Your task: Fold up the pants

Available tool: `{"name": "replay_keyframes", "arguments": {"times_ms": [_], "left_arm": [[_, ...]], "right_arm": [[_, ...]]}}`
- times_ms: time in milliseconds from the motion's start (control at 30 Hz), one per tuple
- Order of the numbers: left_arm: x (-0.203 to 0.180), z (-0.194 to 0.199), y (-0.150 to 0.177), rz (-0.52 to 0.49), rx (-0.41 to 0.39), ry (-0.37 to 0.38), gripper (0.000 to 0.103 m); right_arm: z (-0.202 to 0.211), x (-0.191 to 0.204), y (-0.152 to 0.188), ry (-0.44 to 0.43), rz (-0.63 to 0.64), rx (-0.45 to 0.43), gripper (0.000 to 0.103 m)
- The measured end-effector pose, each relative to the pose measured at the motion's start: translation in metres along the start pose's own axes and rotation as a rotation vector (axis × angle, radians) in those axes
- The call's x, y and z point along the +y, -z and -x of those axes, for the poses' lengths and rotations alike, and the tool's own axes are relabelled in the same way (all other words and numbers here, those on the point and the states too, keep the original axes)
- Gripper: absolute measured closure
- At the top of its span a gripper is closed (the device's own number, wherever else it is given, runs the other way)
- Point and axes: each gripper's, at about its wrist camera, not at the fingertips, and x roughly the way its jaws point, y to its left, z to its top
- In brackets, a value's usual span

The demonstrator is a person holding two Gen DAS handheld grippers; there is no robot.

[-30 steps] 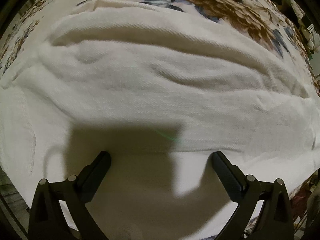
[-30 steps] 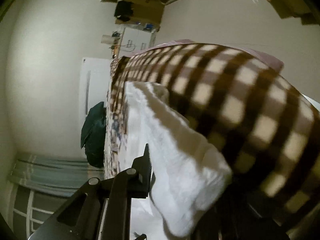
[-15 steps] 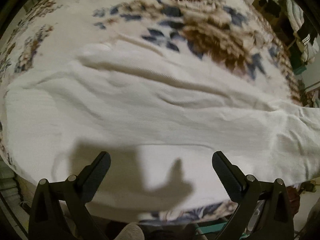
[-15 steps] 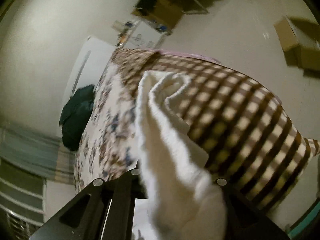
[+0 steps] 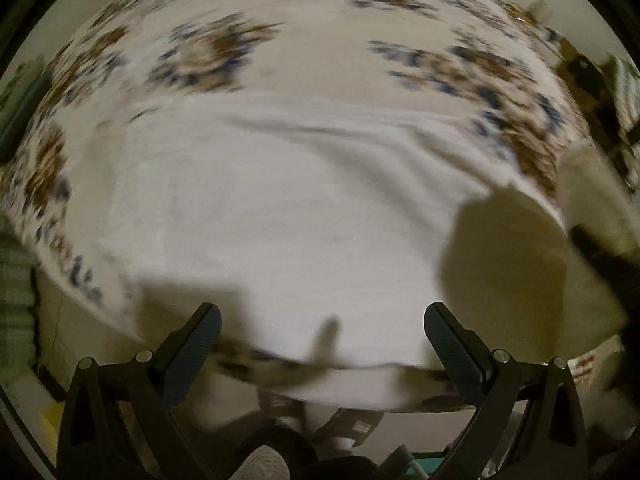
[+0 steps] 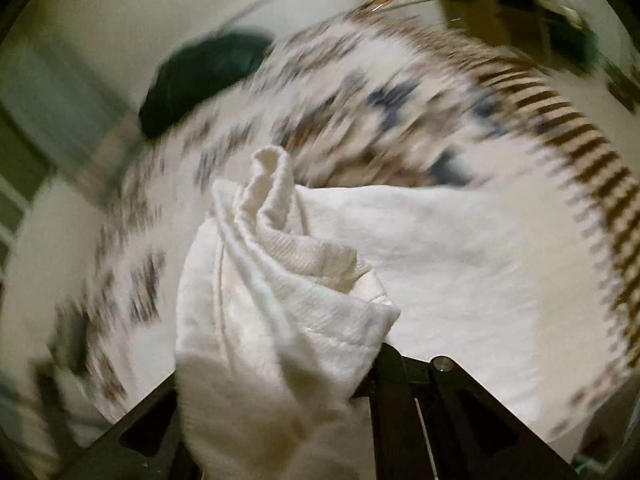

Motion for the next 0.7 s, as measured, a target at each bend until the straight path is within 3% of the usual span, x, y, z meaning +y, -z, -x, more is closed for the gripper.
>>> {"name": "replay_keyframes", "arguments": {"times_ms": [167, 267, 300, 333, 400, 467, 700], "left_arm": [[0.061, -0.014, 0.0, 0.072, 0.016, -0.055, 0.0], [0.083, -0.016, -0.004, 0.112, 0.013, -0.053, 0.0], [0.087, -0.015, -0.006, 0.123, 0.009, -0.051, 0.0], [0.09, -0.014, -0.008, 0.131, 0.004, -0.042, 0.0], [0.089, -0.011, -0.014, 0.141, -0.006, -0.022, 0.0], [0.083, -0.008, -0.021, 0.139, -0.016, 0.011, 0.0], [0.012, -0.029, -0.05, 0.048, 0.009, 0.14, 0.0]], "right_arm": [[-0.081, 0.053, 0.057, 0.084, 0.187, 0.147, 0.094], [-0.108, 0.072, 0.077, 0.102, 0.188, 0.248, 0.066], [-0.107, 0.077, 0.081, 0.03, 0.171, 0.282, 0.046], [-0.108, 0.078, 0.081, -0.031, 0.155, 0.319, 0.036], [-0.104, 0.077, 0.081, -0.214, 0.087, 0.43, 0.036], [-0.087, 0.06, 0.076, -0.268, 0.011, 0.454, 0.036], [-0.027, -0.029, 0.053, -0.018, -0.093, 0.371, 0.036]]}}
